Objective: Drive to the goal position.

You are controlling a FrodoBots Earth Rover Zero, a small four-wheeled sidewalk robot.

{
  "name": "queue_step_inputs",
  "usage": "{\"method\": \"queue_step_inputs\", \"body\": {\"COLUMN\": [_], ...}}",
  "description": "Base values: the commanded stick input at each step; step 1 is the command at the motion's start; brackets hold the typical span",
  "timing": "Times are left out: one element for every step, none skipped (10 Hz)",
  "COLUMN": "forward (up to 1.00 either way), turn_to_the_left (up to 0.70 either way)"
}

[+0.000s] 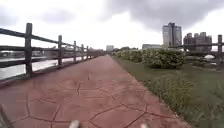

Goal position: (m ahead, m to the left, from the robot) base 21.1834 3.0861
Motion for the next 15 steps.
{"method": "queue_step_inputs", "body": {"forward": [0.7,0.7,0.7,0.7,0.7,0.7,0.7,0.7,0.7,0.7,0.7,0.7,0.7,0.7,0.7], "turn_to_the_left": [0.0,0.0,0.0,0.0,0.0,0.0,0.0,0.0,0.0,0.0,0.0,0.0,0.0,0.0,0.0]}}
